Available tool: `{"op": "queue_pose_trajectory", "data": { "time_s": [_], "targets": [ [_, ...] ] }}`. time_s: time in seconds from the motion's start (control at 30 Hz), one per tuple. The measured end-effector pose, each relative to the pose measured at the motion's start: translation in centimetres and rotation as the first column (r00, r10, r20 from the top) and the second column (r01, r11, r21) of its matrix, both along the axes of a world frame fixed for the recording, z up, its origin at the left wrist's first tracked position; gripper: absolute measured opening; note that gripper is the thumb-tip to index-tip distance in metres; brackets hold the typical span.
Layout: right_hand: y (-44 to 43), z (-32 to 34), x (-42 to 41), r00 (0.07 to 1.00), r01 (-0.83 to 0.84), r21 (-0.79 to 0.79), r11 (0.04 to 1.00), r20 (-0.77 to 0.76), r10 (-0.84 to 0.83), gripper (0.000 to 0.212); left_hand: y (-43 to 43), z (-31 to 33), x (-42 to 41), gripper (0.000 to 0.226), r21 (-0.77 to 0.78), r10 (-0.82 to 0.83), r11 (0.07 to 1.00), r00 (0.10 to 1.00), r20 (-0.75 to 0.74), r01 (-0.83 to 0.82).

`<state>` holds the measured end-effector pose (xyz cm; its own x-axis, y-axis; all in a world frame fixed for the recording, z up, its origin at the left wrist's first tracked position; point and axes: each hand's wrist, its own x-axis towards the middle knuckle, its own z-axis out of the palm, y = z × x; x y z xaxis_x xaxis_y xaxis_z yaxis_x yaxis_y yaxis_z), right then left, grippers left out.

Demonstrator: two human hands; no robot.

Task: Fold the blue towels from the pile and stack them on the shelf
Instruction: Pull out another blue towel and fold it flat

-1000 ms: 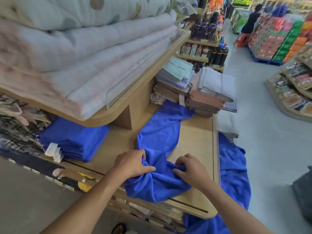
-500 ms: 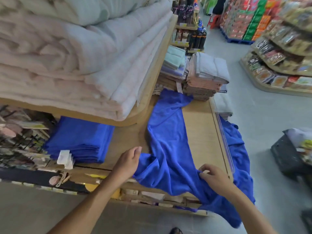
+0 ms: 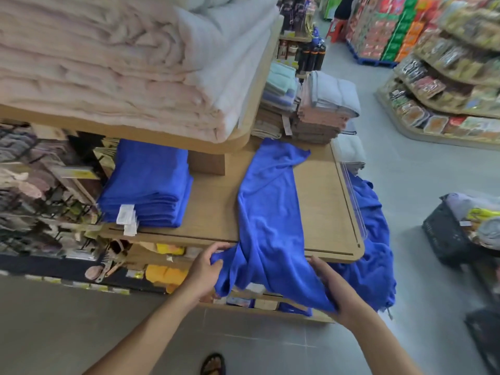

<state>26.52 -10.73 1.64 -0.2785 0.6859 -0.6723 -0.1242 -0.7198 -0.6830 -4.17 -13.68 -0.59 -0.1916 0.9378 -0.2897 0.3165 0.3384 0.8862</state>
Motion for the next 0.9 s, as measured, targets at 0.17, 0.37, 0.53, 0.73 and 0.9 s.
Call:
{"op": "queue_pose_trajectory", "data": {
  "time_s": [0.17, 0.37, 0.53, 0.73, 0.9],
  "targets": [
    [-0.8, -0.4, 0.0, 0.832, -0.384, 0.374, 0.844, 0.536, 0.141, 0.031, -1.8, -0.8, 1.6, 0.048, 0.076, 0.149, 0.986, 0.988, -0.039, -0.146],
    [-1.1, -0.1, 1.1, 0.485, -0.664, 0.566, 0.490, 0.824, -0.294, 0.020, -4.0, -0.5, 2.0, 0.055, -0.206, -0.084, 0.978, 0.976, -0.199, 0.042],
    [0.4, 1.7, 1.3, 0.835, -0.308, 0.670, 0.676, 0.530, -0.146, 0.035, -6.1, -0.4, 2.0, 0.031, -0.414, -0.246, 0.886, 0.969, -0.040, 0.208],
    [2.4, 2.5, 3.1, 0.934, 0.140, 0.193, 0.971, 0.301, -0.194, 0.019, -7.4, -1.6, 1.4, 0.042, -0.400, -0.413, 0.825, 0.909, 0.058, 0.400],
    [2.4, -0.3, 5.7, 0.832, 0.003, 0.392, 0.920, 0.510, -0.220, 0.019, -8.2, -2.4, 2.6, 0.037, -0.266, -0.450, 0.882, 0.861, -0.237, 0.389]
  ]
}}
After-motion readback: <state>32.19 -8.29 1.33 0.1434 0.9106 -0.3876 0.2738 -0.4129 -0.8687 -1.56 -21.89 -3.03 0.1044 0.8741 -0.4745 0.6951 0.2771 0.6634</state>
